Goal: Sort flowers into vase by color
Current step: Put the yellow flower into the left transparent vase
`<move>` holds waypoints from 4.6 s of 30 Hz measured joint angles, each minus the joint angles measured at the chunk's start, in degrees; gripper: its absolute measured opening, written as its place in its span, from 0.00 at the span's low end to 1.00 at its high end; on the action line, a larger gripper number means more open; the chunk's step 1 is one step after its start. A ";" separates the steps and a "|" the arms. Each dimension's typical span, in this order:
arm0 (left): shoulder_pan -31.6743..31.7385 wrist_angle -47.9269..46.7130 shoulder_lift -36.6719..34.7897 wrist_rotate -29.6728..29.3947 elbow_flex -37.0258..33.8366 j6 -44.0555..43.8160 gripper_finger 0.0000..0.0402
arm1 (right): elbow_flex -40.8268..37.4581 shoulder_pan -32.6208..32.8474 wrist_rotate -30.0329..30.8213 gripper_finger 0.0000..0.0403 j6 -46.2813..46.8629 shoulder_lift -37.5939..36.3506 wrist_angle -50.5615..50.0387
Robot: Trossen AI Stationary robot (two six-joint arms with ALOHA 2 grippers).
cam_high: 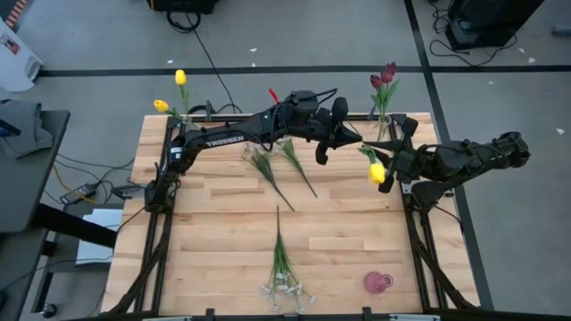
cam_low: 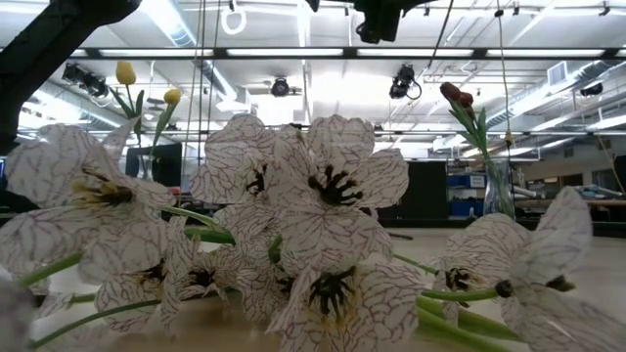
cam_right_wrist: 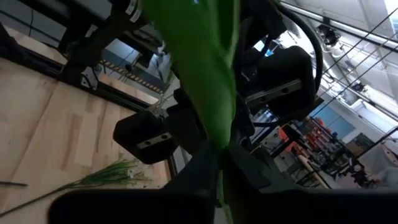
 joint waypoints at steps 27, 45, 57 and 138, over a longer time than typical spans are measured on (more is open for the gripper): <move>10.49 14.95 -1.30 3.87 0.00 29.74 0.37 | 0.00 0.02 0.50 0.03 8.38 -0.74 -4.34; 3.77 -26.84 -3.67 -12.07 0.02 81.38 0.37 | 0.84 0.30 0.68 0.02 22.88 -7.23 -7.63; -8.30 -27.85 -3.48 -33.78 0.00 115.52 0.37 | 3.54 -3.30 -0.43 0.02 39.63 -3.30 -9.77; -8.63 -15.10 -4.22 -22.48 5.64 98.44 0.37 | 3.48 -7.06 -10.94 0.02 53.62 9.51 -6.43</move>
